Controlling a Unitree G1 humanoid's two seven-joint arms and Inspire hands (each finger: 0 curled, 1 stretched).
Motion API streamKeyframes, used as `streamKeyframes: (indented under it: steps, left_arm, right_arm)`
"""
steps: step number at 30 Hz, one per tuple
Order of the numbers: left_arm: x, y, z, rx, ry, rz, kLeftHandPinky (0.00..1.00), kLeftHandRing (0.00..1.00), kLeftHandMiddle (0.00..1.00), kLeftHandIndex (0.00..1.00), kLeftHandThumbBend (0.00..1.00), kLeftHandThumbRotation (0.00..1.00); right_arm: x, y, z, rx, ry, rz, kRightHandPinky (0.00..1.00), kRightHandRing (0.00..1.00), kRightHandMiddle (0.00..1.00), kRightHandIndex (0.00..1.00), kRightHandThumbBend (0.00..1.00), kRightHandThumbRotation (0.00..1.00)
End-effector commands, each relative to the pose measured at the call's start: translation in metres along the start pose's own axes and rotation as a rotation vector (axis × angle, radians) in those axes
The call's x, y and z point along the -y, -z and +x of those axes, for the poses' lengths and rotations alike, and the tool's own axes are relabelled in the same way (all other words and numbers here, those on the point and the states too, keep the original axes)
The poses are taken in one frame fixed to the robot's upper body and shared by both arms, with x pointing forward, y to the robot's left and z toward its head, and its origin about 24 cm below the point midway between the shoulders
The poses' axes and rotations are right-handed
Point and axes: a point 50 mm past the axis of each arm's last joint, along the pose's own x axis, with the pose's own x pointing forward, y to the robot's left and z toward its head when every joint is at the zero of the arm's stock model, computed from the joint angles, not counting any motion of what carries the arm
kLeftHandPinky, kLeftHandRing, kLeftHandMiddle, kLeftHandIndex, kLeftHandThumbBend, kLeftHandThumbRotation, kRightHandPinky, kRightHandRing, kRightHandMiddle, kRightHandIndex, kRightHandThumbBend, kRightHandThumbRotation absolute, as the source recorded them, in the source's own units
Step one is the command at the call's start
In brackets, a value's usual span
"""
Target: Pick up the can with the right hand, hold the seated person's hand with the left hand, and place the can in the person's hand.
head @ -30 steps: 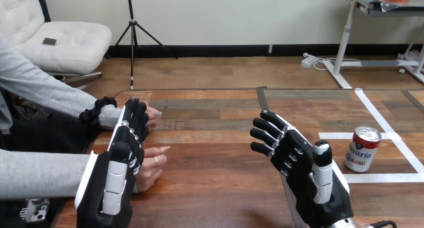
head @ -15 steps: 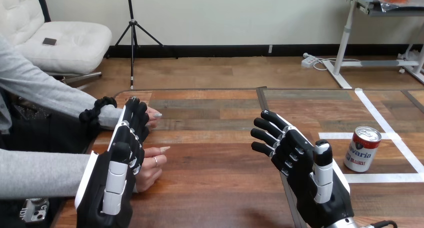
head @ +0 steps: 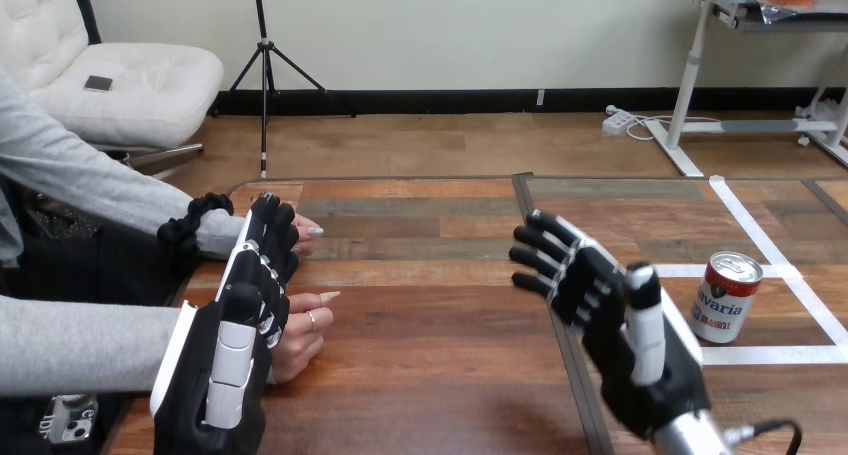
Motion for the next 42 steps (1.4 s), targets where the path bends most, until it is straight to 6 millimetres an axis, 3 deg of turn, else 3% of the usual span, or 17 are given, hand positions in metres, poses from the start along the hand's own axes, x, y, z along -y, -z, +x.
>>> streamKeyframes:
  steps: [1,12,23,42]
  left_arm:
    - [0.003,-0.007,0.015,0.073,0.006,-0.009,1.00,1.00,1.00,1.00,0.79,0.97]
    - [0.003,-0.007,0.014,0.075,-0.002,-0.015,1.00,1.00,1.00,1.00,0.80,0.97]
    - [0.002,-0.007,0.013,0.070,-0.001,-0.010,1.00,1.00,1.00,1.00,0.82,0.96]
    - [0.001,-0.007,0.013,0.075,0.005,-0.014,1.00,1.00,1.00,1.00,0.83,0.96]
  right_arm:
    - [0.017,-0.027,0.028,0.100,-0.018,-0.063,0.86,0.89,0.89,0.89,1.00,1.00]
    - [0.037,-0.037,0.041,0.113,0.023,-0.101,0.90,0.90,0.88,0.88,1.00,1.00]
    - [0.052,-0.049,0.050,0.142,0.058,-0.130,0.83,0.88,0.87,0.88,1.00,1.00]
    - [0.071,-0.065,0.054,0.183,0.140,-0.165,0.83,0.88,0.88,0.89,1.00,1.00]
